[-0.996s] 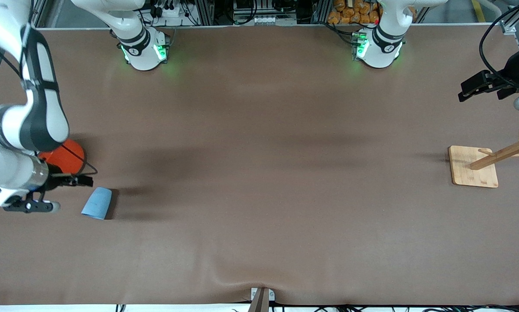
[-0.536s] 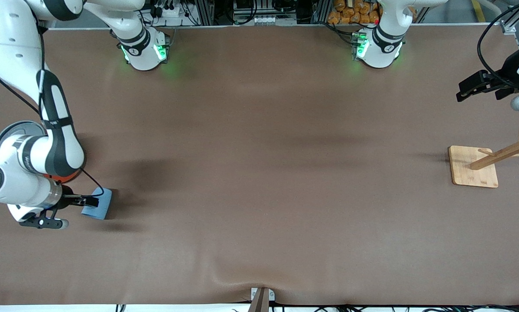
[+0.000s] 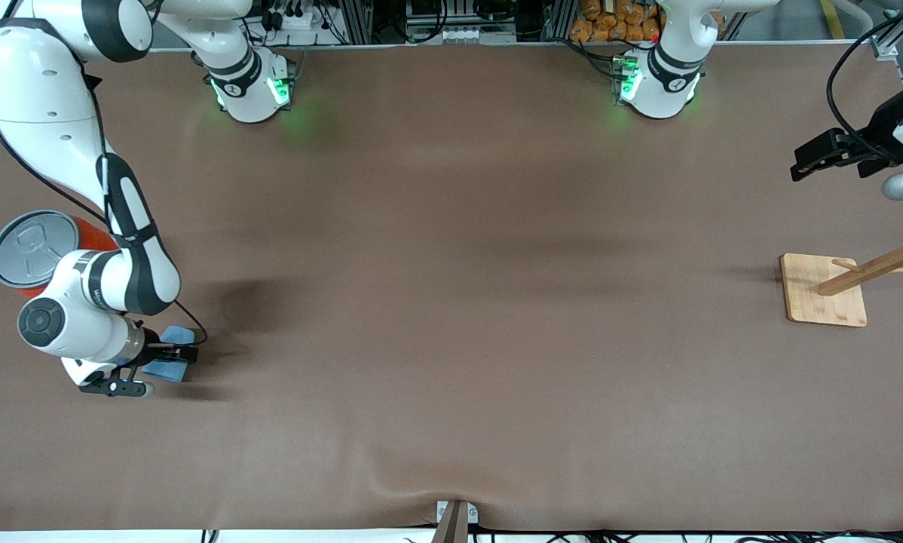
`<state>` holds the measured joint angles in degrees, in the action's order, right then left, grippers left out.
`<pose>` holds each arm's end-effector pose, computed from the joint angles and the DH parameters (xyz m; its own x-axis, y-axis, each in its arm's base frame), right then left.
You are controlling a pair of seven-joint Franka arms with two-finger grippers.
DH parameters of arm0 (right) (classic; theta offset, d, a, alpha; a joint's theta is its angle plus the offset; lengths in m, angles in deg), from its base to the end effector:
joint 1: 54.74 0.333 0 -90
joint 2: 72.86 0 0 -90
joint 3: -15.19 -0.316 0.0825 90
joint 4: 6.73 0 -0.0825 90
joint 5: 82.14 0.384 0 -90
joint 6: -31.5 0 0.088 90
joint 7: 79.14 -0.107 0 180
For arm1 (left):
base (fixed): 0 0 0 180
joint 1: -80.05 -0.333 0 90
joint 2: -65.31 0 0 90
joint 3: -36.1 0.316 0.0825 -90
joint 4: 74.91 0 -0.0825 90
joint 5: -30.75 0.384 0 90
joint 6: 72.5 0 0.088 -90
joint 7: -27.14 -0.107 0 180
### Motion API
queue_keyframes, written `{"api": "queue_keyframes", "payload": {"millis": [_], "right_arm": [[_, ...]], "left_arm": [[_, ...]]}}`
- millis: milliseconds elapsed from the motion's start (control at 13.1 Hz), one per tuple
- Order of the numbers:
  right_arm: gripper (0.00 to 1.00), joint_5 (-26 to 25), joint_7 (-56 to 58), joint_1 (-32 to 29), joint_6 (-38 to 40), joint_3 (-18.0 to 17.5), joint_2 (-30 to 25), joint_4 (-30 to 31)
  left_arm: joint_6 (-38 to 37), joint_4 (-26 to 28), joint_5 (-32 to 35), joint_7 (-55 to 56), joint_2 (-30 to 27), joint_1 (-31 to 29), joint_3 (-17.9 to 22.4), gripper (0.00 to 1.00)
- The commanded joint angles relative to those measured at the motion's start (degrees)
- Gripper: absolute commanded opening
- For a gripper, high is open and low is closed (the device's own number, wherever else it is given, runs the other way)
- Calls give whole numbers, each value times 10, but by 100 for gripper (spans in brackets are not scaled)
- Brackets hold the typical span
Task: Flip cup
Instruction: 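Close the right gripper on the blue cup's base and lift it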
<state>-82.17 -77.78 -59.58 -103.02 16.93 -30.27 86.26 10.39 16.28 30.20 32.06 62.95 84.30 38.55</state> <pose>0.6841 -0.0764 0.1849 0.9964 -0.0830 -0.0188 -0.0826 -0.9964 0.0205 0.5278 -0.0172 0.6269 0.9931 0.0532 -0.1041 0.0537 -0.9986 0.0024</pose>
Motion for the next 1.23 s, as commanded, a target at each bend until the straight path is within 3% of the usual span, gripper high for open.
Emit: {"api": "queue_keyframes", "payload": {"millis": [0,153,536,689,843,1149], "right_arm": [[44,8,6,-1,-8,-3,-4,8],[36,6,62,1,-5,-5,-13,9],[38,6,309,26,0,-19,-90,40],[40,6,409,30,15,-45,-103,41],[40,6,474,41,29,-95,-112,42],[40,-1,494,168,36,-113,-108,37]], "left_arm": [[-11,-15,2,9,6,-5,-3,100],[-11,-15,1,10,6,-5,-2,100],[-11,-14,1,10,6,-5,-2,100],[-11,-13,1,10,7,-5,-2,100],[-11,-14,1,10,7,-5,-2,100],[-11,-14,1,10,7,-4,-2,100]]}}
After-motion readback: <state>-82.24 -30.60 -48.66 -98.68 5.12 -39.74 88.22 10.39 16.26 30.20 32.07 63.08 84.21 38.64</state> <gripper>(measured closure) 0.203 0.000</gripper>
